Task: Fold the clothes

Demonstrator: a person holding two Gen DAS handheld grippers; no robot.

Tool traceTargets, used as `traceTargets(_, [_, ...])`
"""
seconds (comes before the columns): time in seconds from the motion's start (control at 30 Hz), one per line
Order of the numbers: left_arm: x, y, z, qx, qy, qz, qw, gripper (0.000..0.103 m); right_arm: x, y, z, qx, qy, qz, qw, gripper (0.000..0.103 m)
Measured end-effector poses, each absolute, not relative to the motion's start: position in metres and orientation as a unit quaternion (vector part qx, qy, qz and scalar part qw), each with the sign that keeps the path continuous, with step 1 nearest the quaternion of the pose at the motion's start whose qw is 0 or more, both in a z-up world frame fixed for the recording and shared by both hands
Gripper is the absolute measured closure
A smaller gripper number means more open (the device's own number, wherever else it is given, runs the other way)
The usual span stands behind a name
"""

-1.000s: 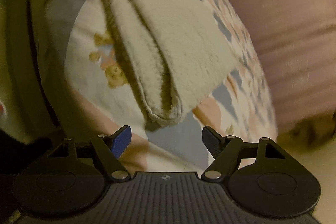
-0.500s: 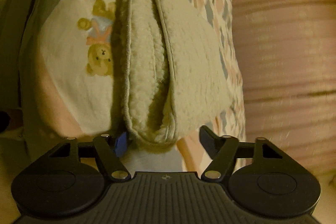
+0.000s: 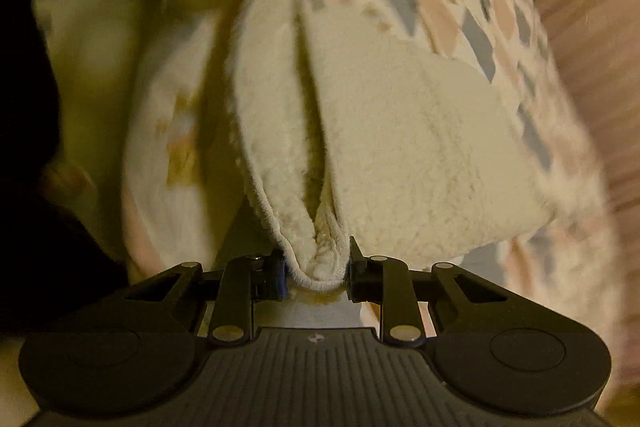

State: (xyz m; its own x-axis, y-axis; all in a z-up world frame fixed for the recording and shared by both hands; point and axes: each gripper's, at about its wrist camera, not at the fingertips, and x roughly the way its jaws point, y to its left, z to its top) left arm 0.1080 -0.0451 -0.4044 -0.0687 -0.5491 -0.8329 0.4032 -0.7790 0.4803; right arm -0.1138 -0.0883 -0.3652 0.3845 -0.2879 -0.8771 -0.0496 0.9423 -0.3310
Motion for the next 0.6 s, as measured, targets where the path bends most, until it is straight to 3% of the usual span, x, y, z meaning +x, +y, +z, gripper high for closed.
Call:
traceTargets(0.23, [0.130,-0.121,-0.347,0.550,0.181,-0.736,0.351,0.085,-0.107,-0.258,-0.287,0.121,0.486,0.024,0.865,0.082])
traceTargets(0.4, [0.156,-0.160,-0.309,0.496,0.256,-0.739,0.377,0.088,-0.104,-0.347,-0.283,0.219,0.446,0.019,0.868,0.083])
traceTargets(0.6, [0.175,-0.229,-0.310,0.438,0.275,-0.725,0.454,0.088,-0.118,-0.392,-0.298,0.261,0.416,-0.036,0.870,0.083])
